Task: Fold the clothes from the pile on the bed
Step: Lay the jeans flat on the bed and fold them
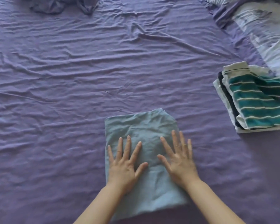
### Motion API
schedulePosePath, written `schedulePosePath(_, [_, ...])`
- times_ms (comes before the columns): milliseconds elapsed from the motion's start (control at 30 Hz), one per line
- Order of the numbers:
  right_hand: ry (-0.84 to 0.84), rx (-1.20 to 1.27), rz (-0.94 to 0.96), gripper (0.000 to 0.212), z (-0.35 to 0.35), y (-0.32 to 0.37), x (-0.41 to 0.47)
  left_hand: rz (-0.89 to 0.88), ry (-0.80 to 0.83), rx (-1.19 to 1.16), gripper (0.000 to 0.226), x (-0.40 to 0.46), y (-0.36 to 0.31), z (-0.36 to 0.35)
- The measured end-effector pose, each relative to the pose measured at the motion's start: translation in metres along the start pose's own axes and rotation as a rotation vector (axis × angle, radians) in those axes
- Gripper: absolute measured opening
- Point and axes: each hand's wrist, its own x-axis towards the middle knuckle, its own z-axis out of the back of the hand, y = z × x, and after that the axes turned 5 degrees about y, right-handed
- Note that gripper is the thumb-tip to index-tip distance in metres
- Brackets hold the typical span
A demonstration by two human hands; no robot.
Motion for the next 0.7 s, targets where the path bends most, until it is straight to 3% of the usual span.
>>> schedulePosePath(133, [0.089, -0.105, 0.045, 0.066, -0.025, -0.004, 0.013, 0.000, 0.007, -0.012, 0.070, 0.007, 0.004, -0.019])
schedulePosePath(367, [0.157, 0.009, 0.015, 0.068, -0.027, -0.011, 0.013, 0.051, 0.048, -0.003, 0.072, 0.007, 0.005, -0.018])
schedulePosePath(433, [0.122, 0.146, -0.068, 0.076, -0.018, -0.011, 0.005, 0.189, 0.083, -0.067, 0.077, 0.003, 0.005, -0.012])
schedulePosePath(533, [0.127, 0.335, -0.275, 0.090, -0.008, -0.005, -0.016, 0.477, 0.137, -0.363, 0.088, -0.011, 0.002, -0.001])
schedulePosePath(700, [0.142, 0.569, -0.387, 0.093, -0.002, -0.002, -0.025, 0.553, 0.152, -0.563, 0.083, -0.031, -0.003, 0.014])
